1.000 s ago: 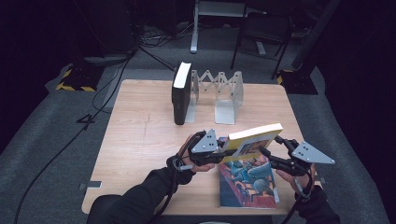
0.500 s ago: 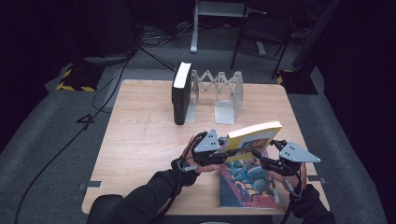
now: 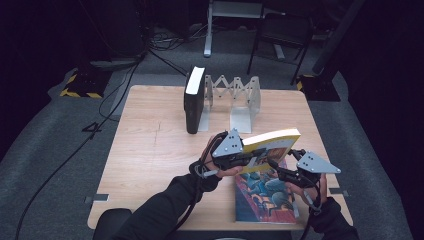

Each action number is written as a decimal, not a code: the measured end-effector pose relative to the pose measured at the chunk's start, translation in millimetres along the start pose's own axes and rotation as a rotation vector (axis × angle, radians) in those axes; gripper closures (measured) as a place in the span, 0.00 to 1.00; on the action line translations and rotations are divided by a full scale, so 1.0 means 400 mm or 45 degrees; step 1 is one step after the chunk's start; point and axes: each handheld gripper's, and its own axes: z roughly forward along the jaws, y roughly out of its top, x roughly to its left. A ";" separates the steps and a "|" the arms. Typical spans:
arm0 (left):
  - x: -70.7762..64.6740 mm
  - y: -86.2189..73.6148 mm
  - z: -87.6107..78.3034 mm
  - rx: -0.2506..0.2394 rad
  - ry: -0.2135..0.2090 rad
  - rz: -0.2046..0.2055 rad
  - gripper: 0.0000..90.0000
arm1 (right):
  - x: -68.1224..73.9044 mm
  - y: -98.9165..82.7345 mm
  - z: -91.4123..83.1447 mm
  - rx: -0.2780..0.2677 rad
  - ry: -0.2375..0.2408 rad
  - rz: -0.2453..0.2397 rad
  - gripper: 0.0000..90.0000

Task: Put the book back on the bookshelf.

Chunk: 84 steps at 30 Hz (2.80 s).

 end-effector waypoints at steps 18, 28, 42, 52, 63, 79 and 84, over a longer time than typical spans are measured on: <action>0.029 0.012 -0.042 0.045 0.173 -0.033 0.83 | -0.026 -0.021 -0.027 0.028 -0.016 0.029 0.44; 0.073 0.006 -0.119 0.059 0.351 -0.054 0.83 | -0.049 -0.040 -0.037 0.055 -0.039 0.069 0.44; 0.166 -0.052 -0.196 0.109 0.718 -0.132 0.83 | -0.056 -0.051 -0.036 0.103 -0.053 0.083 0.43; 0.205 -0.090 -0.195 0.194 0.967 -0.156 0.83 | -0.046 -0.055 -0.023 0.134 -0.027 0.060 0.43; 0.227 -0.132 -0.162 0.191 1.066 -0.274 0.83 | -0.040 -0.058 -0.017 0.149 -0.015 0.048 0.43; 0.242 -0.152 -0.090 0.152 1.248 -0.346 0.83 | -0.037 -0.066 -0.010 0.175 -0.005 0.039 0.43; 0.237 -0.159 -0.084 0.159 1.260 -0.314 0.82 | -0.036 -0.066 -0.011 0.177 -0.004 0.037 0.43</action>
